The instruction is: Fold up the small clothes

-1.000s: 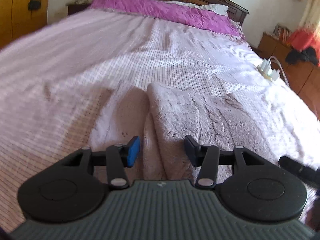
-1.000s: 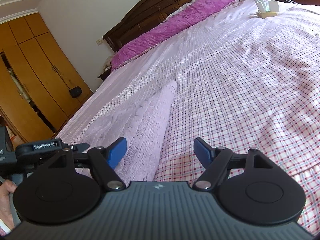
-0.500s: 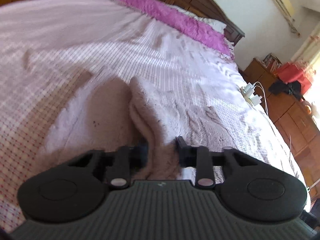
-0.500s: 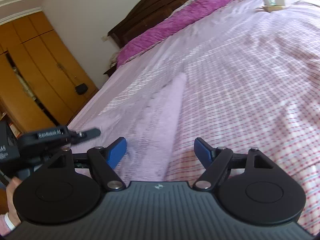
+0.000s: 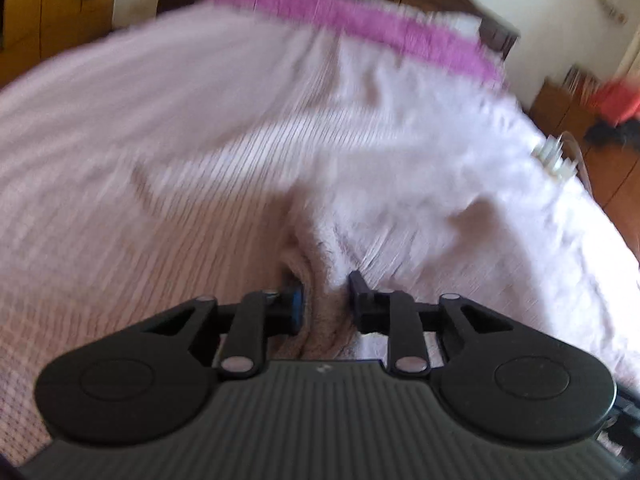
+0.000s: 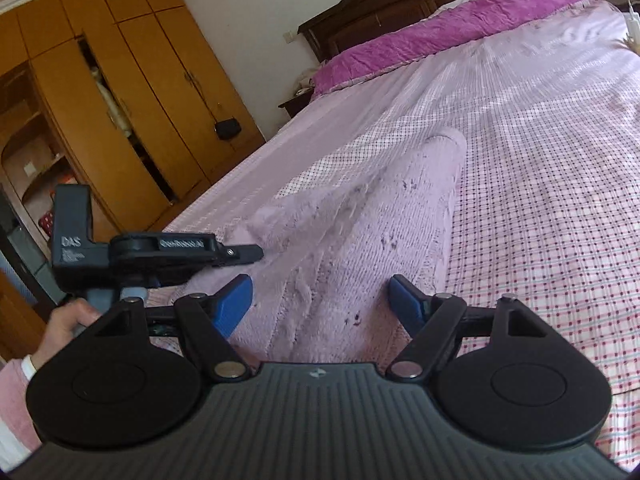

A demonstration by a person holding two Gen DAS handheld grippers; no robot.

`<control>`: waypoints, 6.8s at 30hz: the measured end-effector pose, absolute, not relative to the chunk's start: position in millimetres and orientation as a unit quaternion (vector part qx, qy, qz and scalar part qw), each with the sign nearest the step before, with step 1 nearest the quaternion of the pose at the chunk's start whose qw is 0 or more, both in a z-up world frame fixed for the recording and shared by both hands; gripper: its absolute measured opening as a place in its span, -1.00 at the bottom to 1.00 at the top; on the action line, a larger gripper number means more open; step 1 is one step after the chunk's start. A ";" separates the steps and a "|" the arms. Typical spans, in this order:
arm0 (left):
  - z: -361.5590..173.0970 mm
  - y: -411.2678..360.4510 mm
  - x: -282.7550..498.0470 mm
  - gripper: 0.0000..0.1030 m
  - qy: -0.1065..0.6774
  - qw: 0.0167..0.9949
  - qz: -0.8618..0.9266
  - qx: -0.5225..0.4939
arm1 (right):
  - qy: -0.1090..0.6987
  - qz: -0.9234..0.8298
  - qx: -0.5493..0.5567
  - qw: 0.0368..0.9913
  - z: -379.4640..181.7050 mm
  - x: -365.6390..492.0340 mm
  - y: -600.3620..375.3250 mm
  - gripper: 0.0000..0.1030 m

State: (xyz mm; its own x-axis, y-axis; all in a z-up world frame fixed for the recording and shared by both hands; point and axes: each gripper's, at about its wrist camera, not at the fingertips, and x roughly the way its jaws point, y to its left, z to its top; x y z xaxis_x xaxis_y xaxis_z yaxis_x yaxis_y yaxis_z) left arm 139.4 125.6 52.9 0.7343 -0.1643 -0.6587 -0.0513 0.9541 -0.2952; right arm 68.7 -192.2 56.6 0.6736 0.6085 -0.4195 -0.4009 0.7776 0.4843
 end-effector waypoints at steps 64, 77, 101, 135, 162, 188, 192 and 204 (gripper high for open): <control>49.5 151.5 98.7 0.00 0.393 0.899 -0.039 -0.191 | 0.362 0.224 0.243 0.872 34.8 84.5 -215.9 0.57; 53.4 160.3 125.9 -0.03 0.399 0.885 -0.039 -0.239 | 0.374 0.247 0.298 0.843 31.0 123.3 -223.3 0.61; 14.1 172.2 144.1 -0.25 0.383 0.822 -0.147 -0.395 | 0.383 0.298 0.368 0.793 31.9 184.4 -213.3 0.09; 28.2 42.0 79.7 -0.18 0.444 0.832 -0.202 -0.266 | 0.387 0.200 0.345 0.831 28.9 45.1 -346.0 0.20; 73.7 9.8 -19.1 0.62 0.392 0.913 -0.067 -0.097 | 0.319 0.161 0.184 0.916 89.5 -94.8 -310.9 0.73; 25.5 -37.5 -46.7 0.63 0.438 0.899 -0.023 -0.010 | 0.365 0.098 0.097 0.921 36.3 -93.3 -284.1 1.00; 24.5 -41.5 -48.6 0.63 0.436 0.900 -0.019 -0.003 | 0.366 0.098 0.098 0.920 36.2 -93.3 -284.0 1.00; 24.1 -42.1 -49.0 0.64 0.434 0.901 -0.021 -0.001 | 0.363 0.097 0.098 0.922 34.2 -94.0 -284.2 1.00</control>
State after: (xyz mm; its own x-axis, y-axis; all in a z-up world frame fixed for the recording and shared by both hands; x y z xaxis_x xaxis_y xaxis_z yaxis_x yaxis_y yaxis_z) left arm -49.0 -42.1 24.1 0.6219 -0.0391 -0.7821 0.0371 0.9991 -0.0205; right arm -94.0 -284.2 34.2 0.7176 0.2499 -0.6501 -0.1081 0.9621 0.2504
